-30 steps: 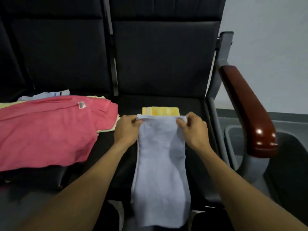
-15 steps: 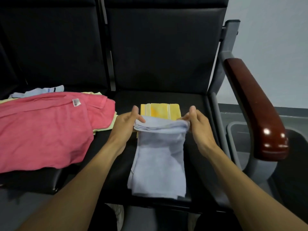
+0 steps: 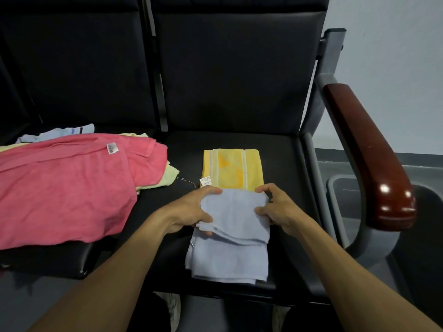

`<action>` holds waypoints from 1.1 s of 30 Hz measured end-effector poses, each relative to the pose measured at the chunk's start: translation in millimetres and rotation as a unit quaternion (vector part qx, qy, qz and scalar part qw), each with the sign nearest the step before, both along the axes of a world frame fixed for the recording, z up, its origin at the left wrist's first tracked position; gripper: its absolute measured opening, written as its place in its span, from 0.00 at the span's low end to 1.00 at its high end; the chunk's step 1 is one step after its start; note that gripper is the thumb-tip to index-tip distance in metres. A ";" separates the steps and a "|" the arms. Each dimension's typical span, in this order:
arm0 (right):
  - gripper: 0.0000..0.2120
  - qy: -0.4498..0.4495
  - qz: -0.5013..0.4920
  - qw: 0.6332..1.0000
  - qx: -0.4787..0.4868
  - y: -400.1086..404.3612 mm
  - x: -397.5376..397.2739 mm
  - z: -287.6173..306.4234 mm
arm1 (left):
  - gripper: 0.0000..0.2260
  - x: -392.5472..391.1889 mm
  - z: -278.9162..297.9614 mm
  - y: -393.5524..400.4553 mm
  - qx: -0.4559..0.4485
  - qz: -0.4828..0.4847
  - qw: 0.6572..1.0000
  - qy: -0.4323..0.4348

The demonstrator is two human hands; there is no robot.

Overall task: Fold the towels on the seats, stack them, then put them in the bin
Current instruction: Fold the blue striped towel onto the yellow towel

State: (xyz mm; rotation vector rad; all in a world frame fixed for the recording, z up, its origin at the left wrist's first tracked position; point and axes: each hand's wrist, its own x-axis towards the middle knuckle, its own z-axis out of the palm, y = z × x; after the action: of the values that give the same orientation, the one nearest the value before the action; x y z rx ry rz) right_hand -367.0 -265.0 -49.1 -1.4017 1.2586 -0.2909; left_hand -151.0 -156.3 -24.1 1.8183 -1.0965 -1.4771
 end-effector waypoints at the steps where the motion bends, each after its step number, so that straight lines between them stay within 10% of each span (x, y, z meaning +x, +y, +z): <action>1: 0.18 0.006 0.015 1.000 0.003 2.1 -0.8 2.1 | 0.34 0.9 -0.6 1.2 0.000 -0.021 1.000 -0.015; 10: 0.24 -0.009 0.027 0.999 0.019 21.3 -2.7 3.3 | 0.10 0.0 -13.7 -0.1 -0.076 0.048 0.987 -0.135; 17: 0.31 0.026 0.102 0.994 0.029 32.2 -9.2 2.2 | 0.28 0.6 -14.6 7.5 0.003 -0.032 0.998 -0.057; 24: 0.42 0.166 0.244 0.948 -0.117 38.6 -11.8 -3.0 | 0.35 -1.2 -18.8 11.7 0.034 -0.175 0.961 -0.214; 33: 0.32 0.246 0.256 0.867 -0.351 52.7 6.9 -4.3 | 0.29 -17.2 -24.6 0.5 -0.107 -0.134 0.916 -0.362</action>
State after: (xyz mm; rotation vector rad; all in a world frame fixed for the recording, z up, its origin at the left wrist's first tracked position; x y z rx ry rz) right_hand -360.1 -212.3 -53.4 -2.5028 1.1555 -0.0017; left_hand -168.2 -155.8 -48.7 2.1682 -1.8353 -0.7430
